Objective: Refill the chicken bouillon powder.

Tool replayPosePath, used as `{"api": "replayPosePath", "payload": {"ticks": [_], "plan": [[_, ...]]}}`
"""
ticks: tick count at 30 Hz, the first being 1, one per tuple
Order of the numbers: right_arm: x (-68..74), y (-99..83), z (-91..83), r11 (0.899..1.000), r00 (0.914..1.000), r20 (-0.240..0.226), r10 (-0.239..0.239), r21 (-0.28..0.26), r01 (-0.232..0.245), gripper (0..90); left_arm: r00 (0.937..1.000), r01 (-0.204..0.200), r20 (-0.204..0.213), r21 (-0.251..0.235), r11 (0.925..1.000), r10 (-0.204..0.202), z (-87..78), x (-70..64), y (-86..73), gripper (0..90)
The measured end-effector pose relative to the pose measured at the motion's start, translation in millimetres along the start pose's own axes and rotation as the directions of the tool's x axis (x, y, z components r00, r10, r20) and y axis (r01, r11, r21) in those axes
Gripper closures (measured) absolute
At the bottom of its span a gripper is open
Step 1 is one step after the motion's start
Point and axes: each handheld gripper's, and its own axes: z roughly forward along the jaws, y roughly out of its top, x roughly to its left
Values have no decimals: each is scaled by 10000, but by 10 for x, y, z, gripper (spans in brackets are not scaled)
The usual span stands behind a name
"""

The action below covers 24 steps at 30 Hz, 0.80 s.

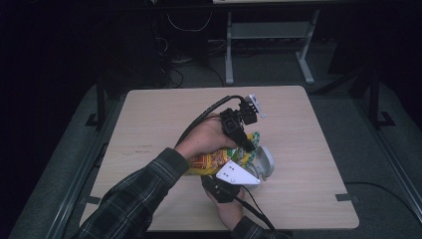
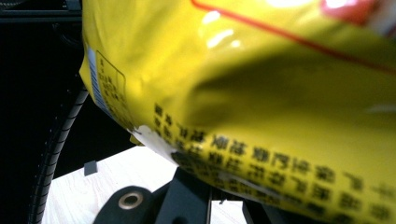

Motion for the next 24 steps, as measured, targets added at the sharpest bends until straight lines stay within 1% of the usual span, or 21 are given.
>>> {"api": "replayPosePath", "payload": {"ticks": [24], "plan": [[0, 1, 1, 10000, 10000, -5, 19, 4, -19, 900, 10000, 1, 0, 73, 10000, -1, 2, 4, 3, 898]]}}
